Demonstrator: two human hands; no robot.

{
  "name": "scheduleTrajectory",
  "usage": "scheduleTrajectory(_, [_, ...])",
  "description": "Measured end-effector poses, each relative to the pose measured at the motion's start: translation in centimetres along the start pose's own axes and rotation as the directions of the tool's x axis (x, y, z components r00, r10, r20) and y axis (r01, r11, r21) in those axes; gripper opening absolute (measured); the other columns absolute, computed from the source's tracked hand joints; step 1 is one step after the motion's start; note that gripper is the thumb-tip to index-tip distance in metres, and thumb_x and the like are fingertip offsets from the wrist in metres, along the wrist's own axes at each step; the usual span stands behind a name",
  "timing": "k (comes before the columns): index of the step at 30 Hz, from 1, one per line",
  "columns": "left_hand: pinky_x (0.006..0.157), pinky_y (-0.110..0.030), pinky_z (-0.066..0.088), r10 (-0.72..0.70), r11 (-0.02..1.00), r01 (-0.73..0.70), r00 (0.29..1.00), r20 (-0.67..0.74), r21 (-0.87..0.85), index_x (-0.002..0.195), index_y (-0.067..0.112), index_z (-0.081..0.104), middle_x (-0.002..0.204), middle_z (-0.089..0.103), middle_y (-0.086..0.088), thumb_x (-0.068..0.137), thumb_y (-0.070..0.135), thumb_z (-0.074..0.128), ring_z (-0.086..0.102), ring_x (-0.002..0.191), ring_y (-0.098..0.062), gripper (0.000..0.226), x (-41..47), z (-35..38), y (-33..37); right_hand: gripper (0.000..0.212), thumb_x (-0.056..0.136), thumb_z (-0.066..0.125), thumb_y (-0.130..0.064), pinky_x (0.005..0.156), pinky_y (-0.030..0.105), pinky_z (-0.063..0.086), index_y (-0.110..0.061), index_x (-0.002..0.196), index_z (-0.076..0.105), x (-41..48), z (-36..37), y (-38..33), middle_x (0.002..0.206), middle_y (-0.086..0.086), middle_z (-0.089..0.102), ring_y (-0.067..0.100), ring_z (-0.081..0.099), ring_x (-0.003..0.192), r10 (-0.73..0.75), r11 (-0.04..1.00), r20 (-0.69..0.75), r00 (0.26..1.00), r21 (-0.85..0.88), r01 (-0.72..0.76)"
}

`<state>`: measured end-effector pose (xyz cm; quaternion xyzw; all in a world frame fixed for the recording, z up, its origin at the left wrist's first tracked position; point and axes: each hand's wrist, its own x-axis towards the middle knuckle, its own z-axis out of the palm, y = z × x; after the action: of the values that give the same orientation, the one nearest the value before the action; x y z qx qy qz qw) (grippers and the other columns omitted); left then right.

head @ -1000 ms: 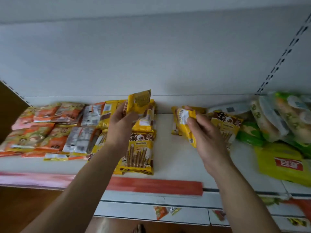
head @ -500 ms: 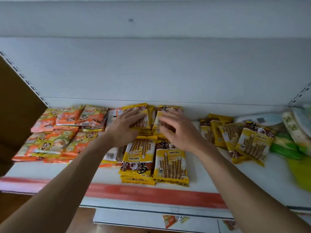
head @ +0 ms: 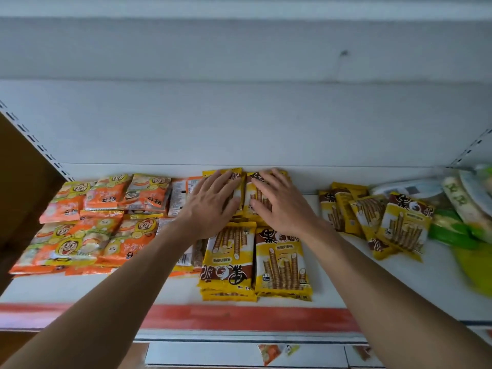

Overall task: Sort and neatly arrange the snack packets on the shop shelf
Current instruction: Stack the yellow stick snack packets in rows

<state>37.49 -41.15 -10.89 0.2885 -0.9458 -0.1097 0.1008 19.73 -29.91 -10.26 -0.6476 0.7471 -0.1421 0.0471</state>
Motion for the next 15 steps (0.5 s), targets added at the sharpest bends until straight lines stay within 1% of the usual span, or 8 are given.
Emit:
scheduleTrajectory(2, [0.121, -0.039, 0.002, -0.007, 1.000, 0.005, 0.998, 0.058, 0.023, 0.153, 0.032, 0.021, 0.163, 0.014, 0.004, 0.095, 0.061, 0.010, 0.003, 0.150, -0.015, 0.066, 0.3, -0.7, -0.1, 0.059, 0.100, 0.037, -0.052, 0.121, 0.040, 0.008, -0.025, 0.152, 0.029, 0.3, -0.7, 0.0, 0.163, -0.002, 0.017, 0.018, 0.004, 0.150, 0.008, 1.000, 0.027, 1.000, 0.027, -0.009])
scheduleTrajectory(4, [0.120, -0.041, 0.009, -0.030, 0.998, 0.025, 0.994, 0.101, 0.050, 0.151, 0.032, 0.029, 0.161, 0.021, 0.004, 0.097, 0.058, 0.026, 0.013, 0.149, -0.017, 0.059, 1.0, -1.9, 0.0, 0.059, 0.097, 0.044, -0.053, 0.119, 0.040, 0.013, -0.025, 0.149, 0.037, 0.6, -1.6, -0.1, 0.161, -0.001, 0.024, 0.019, 0.012, 0.149, 0.025, 0.998, 0.055, 0.998, 0.064, -0.028])
scheduleTrajectory(6, [0.117, -0.040, 0.020, -0.046, 0.996, 0.041, 0.996, 0.080, 0.073, 0.146, 0.031, 0.040, 0.156, 0.034, 0.004, 0.095, 0.054, 0.041, 0.028, 0.144, -0.019, 0.056, 1.7, -3.0, 1.0, 0.059, 0.095, 0.049, -0.054, 0.117, 0.041, 0.018, -0.023, 0.145, 0.044, 0.8, -2.6, -0.3, 0.158, 0.001, 0.029, 0.021, 0.019, 0.146, 0.051, 0.995, 0.064, 0.997, 0.088, -0.057])
scheduleTrajectory(8, [0.111, -0.038, 0.031, -0.043, 0.997, 0.041, 0.999, 0.022, 0.072, 0.139, 0.031, 0.050, 0.146, 0.049, 0.004, 0.093, 0.051, 0.050, 0.043, 0.135, -0.020, 0.050, 2.1, -4.0, 2.4, 0.058, 0.094, 0.052, -0.053, 0.115, 0.042, 0.023, -0.020, 0.142, 0.049, 1.0, -3.6, -0.6, 0.156, 0.003, 0.034, 0.023, 0.024, 0.144, 0.080, 0.991, 0.034, 0.996, 0.103, -0.083])
scheduleTrajectory(10, [0.104, -0.037, 0.039, -0.036, 0.997, 0.037, 0.999, -0.016, 0.071, 0.132, 0.031, 0.057, 0.135, 0.059, 0.005, 0.093, 0.048, 0.053, 0.051, 0.126, -0.020, 0.043, 2.5, -4.8, 4.0, 0.053, 0.094, 0.056, -0.047, 0.112, 0.042, 0.029, -0.019, 0.138, 0.052, 1.0, -4.6, -0.5, 0.150, 0.003, 0.041, 0.023, 0.030, 0.140, 0.123, 0.989, -0.013, 0.992, 0.090, -0.121])
scheduleTrajectory(11, [0.101, -0.036, 0.041, -0.036, 0.996, 0.037, 0.999, -0.017, 0.078, 0.129, 0.030, 0.059, 0.131, 0.060, 0.005, 0.092, 0.046, 0.054, 0.053, 0.123, -0.020, 0.040, 2.8, -5.0, 5.0, 0.050, 0.093, 0.057, -0.042, 0.109, 0.041, 0.032, -0.018, 0.137, 0.053, 0.8, -5.1, -0.2, 0.146, 0.002, 0.045, 0.023, 0.034, 0.137, 0.158, 0.985, -0.033, 0.987, 0.078, -0.155])
scheduleTrajectory(13, [0.098, -0.033, 0.041, -0.025, 0.995, 0.026, 1.000, -0.013, 0.092, 0.129, 0.031, 0.059, 0.131, 0.060, 0.006, 0.092, 0.046, 0.053, 0.053, 0.123, -0.018, 0.040, 3.6, -5.0, 7.2, 0.045, 0.091, 0.060, -0.035, 0.100, 0.040, 0.039, -0.018, 0.133, 0.054, -0.1, -6.1, 1.0, 0.135, 0.002, 0.052, 0.024, 0.042, 0.128, 0.235, 0.971, -0.060, 0.970, 0.059, -0.231])
scheduleTrajectory(15, [0.095, -0.031, 0.042, 0.005, 0.997, -0.003, 1.000, -0.030, 0.074, 0.126, 0.034, 0.060, 0.129, 0.061, 0.008, 0.092, 0.044, 0.053, 0.054, 0.121, -0.017, 0.036, 4.4, -4.5, 9.7, 0.045, 0.090, 0.061, -0.032, 0.095, 0.039, 0.041, -0.018, 0.132, 0.055, -1.8, -6.9, 2.8, 0.130, 0.004, 0.053, 0.028, 0.046, 0.123, 0.292, 0.956, -0.070, 0.954, 0.047, -0.289])
